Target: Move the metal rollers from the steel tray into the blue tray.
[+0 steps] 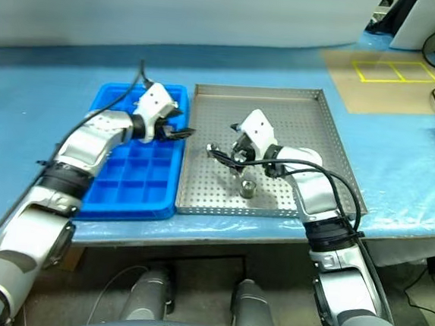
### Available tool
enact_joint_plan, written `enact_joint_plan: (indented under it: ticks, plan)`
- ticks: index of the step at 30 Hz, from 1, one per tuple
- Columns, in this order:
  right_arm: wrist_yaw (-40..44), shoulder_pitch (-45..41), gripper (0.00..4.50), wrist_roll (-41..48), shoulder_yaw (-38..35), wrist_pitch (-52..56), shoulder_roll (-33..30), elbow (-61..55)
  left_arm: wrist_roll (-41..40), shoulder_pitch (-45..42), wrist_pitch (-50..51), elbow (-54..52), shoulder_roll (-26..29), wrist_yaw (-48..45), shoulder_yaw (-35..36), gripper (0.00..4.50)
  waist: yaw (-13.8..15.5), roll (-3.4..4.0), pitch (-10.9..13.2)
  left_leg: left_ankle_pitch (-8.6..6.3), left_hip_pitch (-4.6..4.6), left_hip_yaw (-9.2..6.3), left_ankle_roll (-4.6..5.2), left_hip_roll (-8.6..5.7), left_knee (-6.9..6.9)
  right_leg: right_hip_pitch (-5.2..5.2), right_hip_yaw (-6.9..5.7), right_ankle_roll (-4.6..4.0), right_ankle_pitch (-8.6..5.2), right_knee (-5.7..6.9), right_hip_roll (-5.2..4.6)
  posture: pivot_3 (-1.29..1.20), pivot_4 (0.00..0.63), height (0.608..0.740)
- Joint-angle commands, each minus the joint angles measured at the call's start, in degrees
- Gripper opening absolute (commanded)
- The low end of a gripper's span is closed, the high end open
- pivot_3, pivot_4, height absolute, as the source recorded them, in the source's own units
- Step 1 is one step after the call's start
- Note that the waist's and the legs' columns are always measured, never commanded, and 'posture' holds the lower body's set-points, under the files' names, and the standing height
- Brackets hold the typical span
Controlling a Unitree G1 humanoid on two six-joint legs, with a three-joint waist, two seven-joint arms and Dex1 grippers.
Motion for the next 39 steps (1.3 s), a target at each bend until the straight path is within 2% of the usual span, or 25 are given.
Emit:
enact_joint_plan:
  ticks: [1, 7, 13, 25, 28, 31, 39]
  plan:
    - [-2.2, 2.2, 4.50, 1.0, -2.9, 2.2, -1.2, -7.1, 4.7, -5.7, -8.5, 11.2, -3.0, -4.0, -4.5, 3.43, -0.6, 0.00, 0.0, -0.01, 0.01, 0.00, 0.02, 0.00, 0.00, 0.01, 0.01, 0.01, 0.01, -0.02, 0.00, -0.29, 0.150, 0.740]
    - [-2.0, 7.7, 4.50, 3.2, -3.6, 7.2, -3.6, -16.0, 9.4, -10.4, -16.9, 23.9, -5.8, -7.7, -7.2, 3.43, -2.0, -0.01, 0.0, -0.08, 0.04, 0.00, 0.14, -0.02, 0.00, 0.09, 0.04, 0.03, 0.02, -0.09, 0.00, -0.35, 0.150, 0.740]
    - [-5.7, 9.8, 4.50, 2.6, -4.7, 8.5, -3.6, -18.1, 12.2, -14.6, -18.4, 34.1, -8.5, -4.2, -6.1, 3.43, -2.5, -0.01, 0.0, -0.15, 0.33, 0.02, 0.26, -0.03, 0.12, 0.48, 0.06, -0.17, -0.09, -0.21, -0.06, -0.39, 0.150, 0.740]
    - [-8.0, 10.6, 4.50, 2.2, -3.8, 8.2, -3.9, -18.1, 15.4, -15.2, -15.7, 39.1, -9.6, -1.2, -5.2, 3.43, -2.6, 0.02, 0.0, -0.18, 0.55, 0.04, 0.35, -0.02, 0.14, 0.66, 0.09, -0.18, -0.04, -0.20, -0.06, -0.39, 0.150, 0.740]
    - [-8.2, 10.4, 4.50, 2.0, -3.6, 8.0, -3.8, -17.8, 15.5, -14.9, -15.5, 39.2, -9.8, -1.8, -4.8, 2.85, -2.6, 0.02, 0.0, -0.19, 0.62, 0.05, 0.37, -0.02, 0.13, 0.70, 0.10, -0.19, -0.05, -0.21, -0.06, -0.39, 0.150, 0.740]
    - [-8.4, 10.1, 4.50, 1.8, -3.4, 7.9, -3.7, -17.5, 16.5, -14.5, -15.4, 39.2, -9.8, -1.3, -5.0, 1.86, -2.6, 0.02, 0.0, -0.19, 0.62, 0.06, 0.38, -0.03, 0.12, 0.71, 0.11, -0.19, -0.05, -0.23, -0.06, -0.39, 0.150, 0.740]
    - [-8.8, 9.9, 4.50, 1.6, -3.0, 7.4, -3.5, -17.0, 16.7, -14.3, -14.7, 39.2, -9.1, -1.3, -4.0, 1.77, -2.6, 0.02, 0.0, -0.21, 0.62, 0.06, 0.39, -0.03, 0.07, 0.73, 0.10, -0.19, -0.05, -0.32, -0.07, -0.38, 0.150, 0.740]
